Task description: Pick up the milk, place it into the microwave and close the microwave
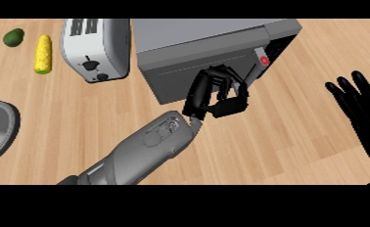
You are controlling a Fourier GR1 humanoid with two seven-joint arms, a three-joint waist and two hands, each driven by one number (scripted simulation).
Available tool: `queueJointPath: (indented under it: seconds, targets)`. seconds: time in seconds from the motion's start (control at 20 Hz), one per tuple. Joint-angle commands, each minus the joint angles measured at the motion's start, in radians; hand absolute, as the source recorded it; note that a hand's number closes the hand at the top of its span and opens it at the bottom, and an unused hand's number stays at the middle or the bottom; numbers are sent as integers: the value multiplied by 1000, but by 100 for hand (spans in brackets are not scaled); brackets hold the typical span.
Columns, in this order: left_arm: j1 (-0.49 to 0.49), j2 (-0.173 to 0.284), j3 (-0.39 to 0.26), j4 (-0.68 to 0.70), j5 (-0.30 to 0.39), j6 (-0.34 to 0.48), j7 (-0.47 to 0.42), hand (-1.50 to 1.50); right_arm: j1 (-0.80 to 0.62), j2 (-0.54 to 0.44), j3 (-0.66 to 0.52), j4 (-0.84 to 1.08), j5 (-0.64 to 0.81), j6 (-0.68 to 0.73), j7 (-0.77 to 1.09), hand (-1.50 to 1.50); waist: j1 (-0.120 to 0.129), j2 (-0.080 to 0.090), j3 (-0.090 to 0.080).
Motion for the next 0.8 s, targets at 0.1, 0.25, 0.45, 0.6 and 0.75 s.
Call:
queueJointPath:
  seconds: [0.1,0.25,0.45,0.6,0.75]
  targets:
    - [-55,0,90,52,91,4,-92,150,-6,-27,-5,-13,-60,12,40,-150,-27,12,-1]
    - [-52,0,91,63,121,-2,-123,150,-27,-34,-12,-27,-86,4,52,-150,-34,15,-1]
    - [-60,0,94,78,154,-9,-155,150,-34,-47,-14,-41,-103,-3,73,-150,-46,17,0]
    - [-61,0,96,90,169,-11,-192,150,-54,-63,-22,-50,-121,-3,84,-150,-41,20,0]
    - [-73,0,96,104,189,-24,-208,150,-59,-79,-30,-50,-140,-3,100,-150,-41,20,1]
